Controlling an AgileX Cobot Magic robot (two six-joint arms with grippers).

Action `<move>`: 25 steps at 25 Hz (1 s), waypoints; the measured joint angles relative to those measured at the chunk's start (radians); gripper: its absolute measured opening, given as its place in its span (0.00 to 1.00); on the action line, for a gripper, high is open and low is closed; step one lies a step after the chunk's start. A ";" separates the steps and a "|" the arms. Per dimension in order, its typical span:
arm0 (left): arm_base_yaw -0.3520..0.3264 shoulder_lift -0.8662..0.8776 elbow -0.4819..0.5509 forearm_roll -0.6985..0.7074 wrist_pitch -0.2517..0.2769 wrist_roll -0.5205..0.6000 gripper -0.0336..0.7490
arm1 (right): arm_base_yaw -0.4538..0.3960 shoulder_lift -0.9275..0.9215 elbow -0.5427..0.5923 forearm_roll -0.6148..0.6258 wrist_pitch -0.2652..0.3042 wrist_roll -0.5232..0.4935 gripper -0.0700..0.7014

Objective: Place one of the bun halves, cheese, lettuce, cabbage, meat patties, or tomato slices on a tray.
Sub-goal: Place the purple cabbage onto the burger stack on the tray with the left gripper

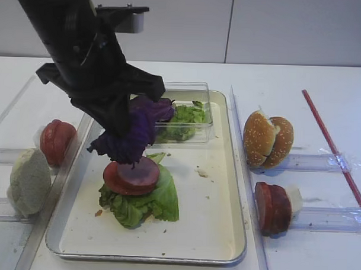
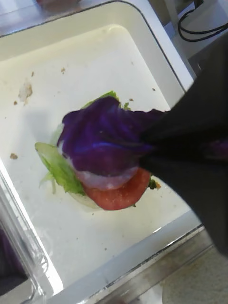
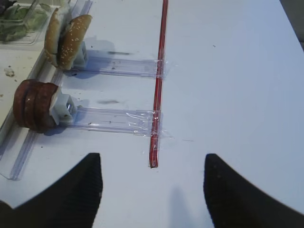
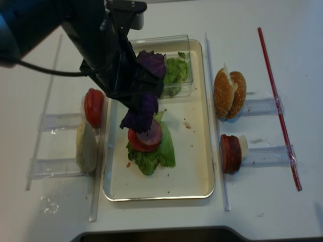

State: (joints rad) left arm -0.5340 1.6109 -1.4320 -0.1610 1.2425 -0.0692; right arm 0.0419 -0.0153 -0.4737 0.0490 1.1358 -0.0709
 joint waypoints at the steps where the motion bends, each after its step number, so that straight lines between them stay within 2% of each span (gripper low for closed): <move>1: 0.000 0.011 0.002 0.002 -0.002 0.000 0.09 | 0.000 0.000 0.000 0.000 0.000 0.000 0.70; 10: 0.000 0.116 0.002 0.005 -0.013 0.000 0.09 | 0.000 0.000 0.000 0.000 0.000 0.000 0.70; 21: 0.000 0.150 0.004 0.005 -0.016 0.000 0.09 | 0.000 0.000 0.000 0.000 0.000 0.000 0.70; 25: 0.000 0.150 0.004 0.005 -0.043 0.000 0.09 | 0.000 0.000 0.000 0.000 0.000 0.000 0.70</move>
State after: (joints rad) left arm -0.5340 1.7612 -1.4282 -0.1565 1.1997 -0.0692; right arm 0.0419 -0.0153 -0.4737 0.0490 1.1358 -0.0709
